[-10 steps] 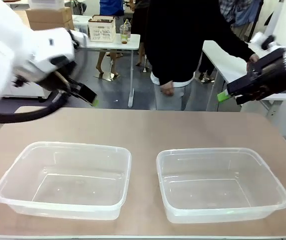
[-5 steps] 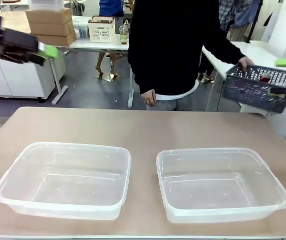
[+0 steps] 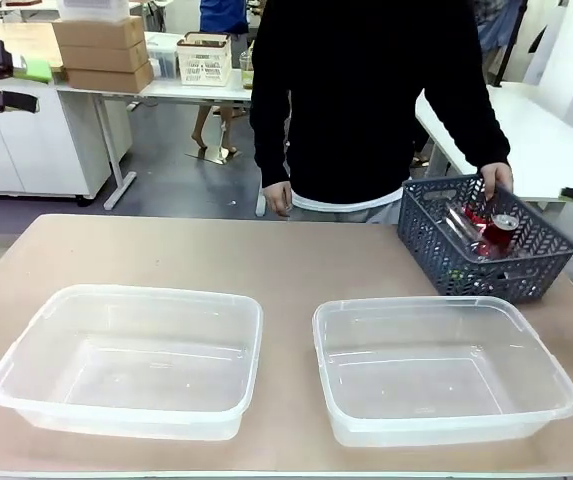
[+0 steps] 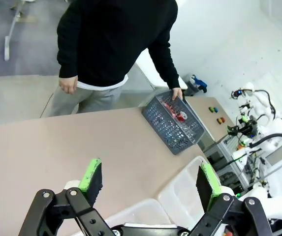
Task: Sort the waste into each basket.
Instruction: Pick up the Organizing box on the left side of the table and lift it.
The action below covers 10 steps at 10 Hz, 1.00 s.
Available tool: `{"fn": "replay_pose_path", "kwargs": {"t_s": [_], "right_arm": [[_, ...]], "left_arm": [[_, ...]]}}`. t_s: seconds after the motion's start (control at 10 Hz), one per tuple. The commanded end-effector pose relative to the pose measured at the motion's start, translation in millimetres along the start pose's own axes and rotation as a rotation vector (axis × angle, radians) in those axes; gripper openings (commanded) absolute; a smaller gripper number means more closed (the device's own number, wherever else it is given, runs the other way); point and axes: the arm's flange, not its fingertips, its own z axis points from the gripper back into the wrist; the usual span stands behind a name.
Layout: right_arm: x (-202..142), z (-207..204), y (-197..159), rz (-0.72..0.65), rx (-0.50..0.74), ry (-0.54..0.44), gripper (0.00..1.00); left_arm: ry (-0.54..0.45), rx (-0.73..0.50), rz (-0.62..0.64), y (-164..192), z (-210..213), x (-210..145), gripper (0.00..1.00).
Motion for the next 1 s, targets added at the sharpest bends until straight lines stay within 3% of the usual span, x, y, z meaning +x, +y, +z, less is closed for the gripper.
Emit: {"fn": "replay_pose_path", "kwargs": {"t_s": [0.0,0.2,0.3,0.4,0.5,0.6,0.7,0.8,0.9], "right_arm": [[-0.6,2.4,8.0,0.031,0.031,-0.003,1.00],[-2.5,1.7,4.3,0.006,0.005,0.010,1.00],[-8.3,-31.7,21.9,0.033,-0.034,0.070,1.00],[-25.0,-73.1,42.8,0.083,-0.056,0.152,1.00],[-60.0,-129.6,66.9,0.107,-0.105,0.254,1.00],[-102.7,-188.9,81.4,0.145,-0.187,0.255,1.00],[-151.4,-246.0,84.2,0.193,-0.242,0.333,1.00],[-206.5,-300.1,75.2,0.274,-0.352,0.497,1.00],[-231.1,-317.1,69.9,0.322,-0.403,0.539,1.00]], "left_arm": [[0.021,-0.005,-0.022,-3.8,-6.7,1.6,1.00],[0.017,-0.002,-0.014,-5.6,-5.2,-0.7,1.00],[0.173,-0.055,-0.010,-17.3,-15.7,4.1,1.00],[0.312,0.030,-0.011,-23.9,-11.1,3.5,1.00],[0.464,0.095,0.021,-30.1,15.3,-5.3,1.00],[0.613,0.247,0.038,-30.9,53.3,-19.9,1.00],[0.722,0.341,0.072,-31.6,87.5,-41.8,1.00],[0.763,0.403,0.094,-40.5,105.8,-75.3,1.00],[0.754,0.398,0.049,-51.0,105.9,-94.3,1.00]]}}
